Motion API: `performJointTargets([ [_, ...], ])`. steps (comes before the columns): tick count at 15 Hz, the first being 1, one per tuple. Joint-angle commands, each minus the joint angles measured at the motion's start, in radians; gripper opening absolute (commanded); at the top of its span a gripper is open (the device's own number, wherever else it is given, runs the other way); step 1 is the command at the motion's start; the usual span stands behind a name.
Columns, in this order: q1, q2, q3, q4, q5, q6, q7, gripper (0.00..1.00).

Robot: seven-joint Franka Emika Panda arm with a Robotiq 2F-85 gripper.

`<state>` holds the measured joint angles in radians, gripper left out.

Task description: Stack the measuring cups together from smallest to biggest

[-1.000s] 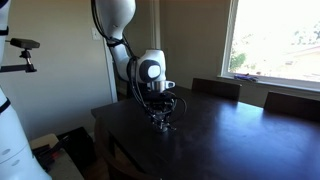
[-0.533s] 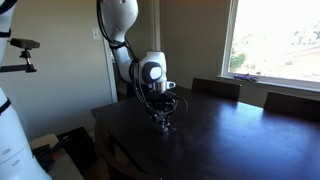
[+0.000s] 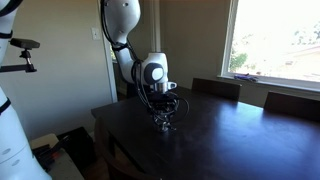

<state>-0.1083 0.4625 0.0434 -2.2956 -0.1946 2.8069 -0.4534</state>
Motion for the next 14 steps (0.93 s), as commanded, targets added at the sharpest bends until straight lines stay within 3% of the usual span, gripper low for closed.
performJointTargets([
  [1,-0.005,-0.043,0.006,-0.029,-0.016,-0.019,-0.01,1.0],
  [7,-0.046,-0.134,0.064,-0.051,0.046,-0.126,-0.07,1.0],
  [12,-0.094,-0.242,0.12,-0.072,0.194,-0.237,-0.219,1.0],
  [14,-0.098,-0.288,0.116,-0.094,0.26,-0.229,-0.293,1.0],
])
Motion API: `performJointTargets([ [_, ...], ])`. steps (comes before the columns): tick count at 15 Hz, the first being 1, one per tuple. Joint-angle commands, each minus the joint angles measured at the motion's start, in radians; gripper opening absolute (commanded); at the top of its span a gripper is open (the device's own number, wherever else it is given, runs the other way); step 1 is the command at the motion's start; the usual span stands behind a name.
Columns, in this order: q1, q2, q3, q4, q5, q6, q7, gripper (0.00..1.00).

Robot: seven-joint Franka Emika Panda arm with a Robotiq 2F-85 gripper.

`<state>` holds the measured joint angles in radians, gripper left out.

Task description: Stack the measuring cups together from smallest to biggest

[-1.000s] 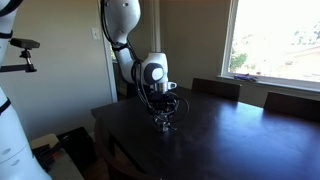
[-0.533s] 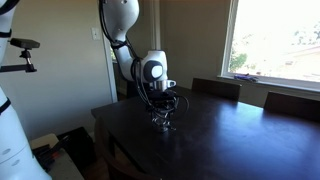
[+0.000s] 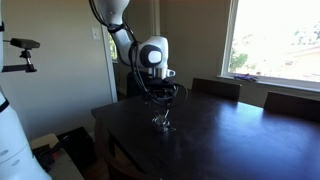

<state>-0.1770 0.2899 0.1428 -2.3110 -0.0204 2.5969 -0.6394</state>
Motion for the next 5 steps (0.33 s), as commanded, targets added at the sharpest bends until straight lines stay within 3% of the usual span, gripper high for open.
performJointTargets([
  [1,-0.027,-0.133,0.008,-0.089,0.118,0.0,-0.134,1.0],
  [2,0.017,-0.045,-0.023,-0.016,0.073,-0.005,-0.075,1.0],
  [5,0.015,-0.086,-0.03,-0.04,0.101,-0.004,-0.108,1.0],
])
